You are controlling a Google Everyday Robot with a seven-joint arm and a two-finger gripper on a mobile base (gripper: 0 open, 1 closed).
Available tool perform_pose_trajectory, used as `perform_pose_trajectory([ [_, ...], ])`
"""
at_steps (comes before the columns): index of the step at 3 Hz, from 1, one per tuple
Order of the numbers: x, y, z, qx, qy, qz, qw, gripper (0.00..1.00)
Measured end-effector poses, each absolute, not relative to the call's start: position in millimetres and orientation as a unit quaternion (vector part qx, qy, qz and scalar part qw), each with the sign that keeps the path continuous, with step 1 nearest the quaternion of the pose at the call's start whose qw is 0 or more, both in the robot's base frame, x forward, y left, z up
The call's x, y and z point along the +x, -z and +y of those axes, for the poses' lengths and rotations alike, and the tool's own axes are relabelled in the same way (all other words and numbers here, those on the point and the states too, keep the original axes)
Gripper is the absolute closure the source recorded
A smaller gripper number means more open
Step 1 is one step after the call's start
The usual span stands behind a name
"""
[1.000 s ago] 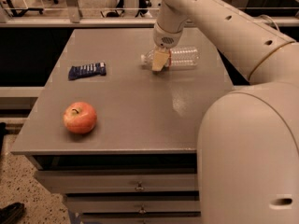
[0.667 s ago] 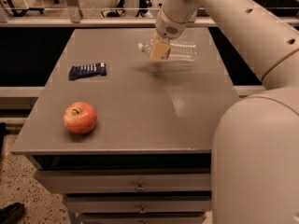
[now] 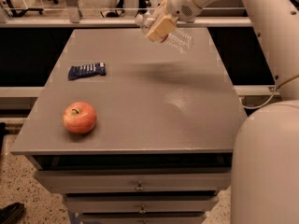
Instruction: Place water bottle upright
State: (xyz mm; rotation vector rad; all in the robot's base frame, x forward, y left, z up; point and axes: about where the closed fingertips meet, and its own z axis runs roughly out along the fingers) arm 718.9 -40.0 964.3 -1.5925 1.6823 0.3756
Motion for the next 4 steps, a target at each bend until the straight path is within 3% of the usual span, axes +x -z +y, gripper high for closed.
perform_pose_trajectory([
  [2, 706, -1010, -46, -0.503, -0.378, 0.565, 0.534, 1.0],
  [3, 695, -1026, -51, -0.442, -0.466, 0.516, 0.567, 1.0],
  [4, 689, -1025, -59, -0.419, -0.492, 0.502, 0.575, 1.0],
])
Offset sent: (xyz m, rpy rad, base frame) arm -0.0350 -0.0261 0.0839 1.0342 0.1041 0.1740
